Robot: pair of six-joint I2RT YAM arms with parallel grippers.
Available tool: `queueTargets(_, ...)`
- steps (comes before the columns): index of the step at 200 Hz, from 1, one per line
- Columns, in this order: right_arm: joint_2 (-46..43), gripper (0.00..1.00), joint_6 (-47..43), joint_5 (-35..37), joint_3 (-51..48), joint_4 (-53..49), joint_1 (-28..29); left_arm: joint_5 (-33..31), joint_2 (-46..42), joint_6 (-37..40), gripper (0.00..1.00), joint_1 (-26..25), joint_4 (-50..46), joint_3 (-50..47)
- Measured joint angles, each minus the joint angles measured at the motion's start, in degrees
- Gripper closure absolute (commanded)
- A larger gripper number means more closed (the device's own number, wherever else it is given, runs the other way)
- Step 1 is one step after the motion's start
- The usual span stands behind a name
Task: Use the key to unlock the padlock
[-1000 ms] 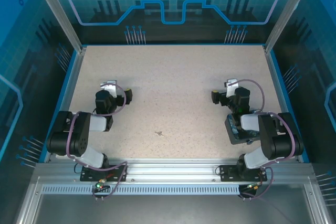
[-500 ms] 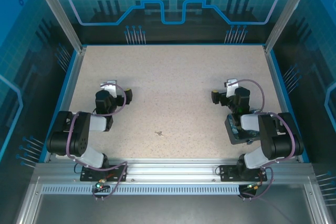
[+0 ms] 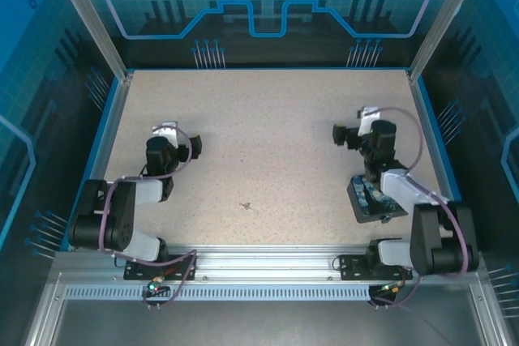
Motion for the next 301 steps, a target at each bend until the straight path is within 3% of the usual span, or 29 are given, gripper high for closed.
queueTargets(38, -6.36, 0.0, 17.49, -0.85, 11.63, -17.55, -3.08, -2.99, -8.79, -3.67, 0.01, -0.17, -13.84, 7.39)
queueTargets(76, -9.44, 0.0, 31.56, 3.48, 16.83, -42.56, -0.98, -2.86, -11.19, -12.52, 0.01, -2.49, -33.18, 22.23)
queueTargets(118, -14.91, 0.0, 42.25, 15.41, 20.2, -67.78, 0.09, -1.81, -8.31, -18.47, 0.01, -12.68, -47.63, 31.65)
queueTargets(155, -17.29, 0.0, 48.59, 22.82, 21.73, -82.16, -0.07, -1.18, -2.27, -20.63, 0.01, -20.9, -53.94, 35.87)
queueTargets(184, -21.35, 0.0, 50.58, 22.4, 16.59, -83.91, -1.62, -1.16, -0.07, -21.49, 0.01, -24.02, -55.65, 38.23)
queueTargets(221, -26.23, 0.0, 50.14, 14.97, 6.36, -79.58, -4.59, -1.11, 0.0, -22.14, 0.01, -25.31, -56.0, 39.89)
queueTargets(301, -19.56, 0.05, 43.04, 2.6, 2.97, -62.12, -4.39, -1.11, -1.75, -24.0, 0.01, -25.81, -56.19, 39.93)
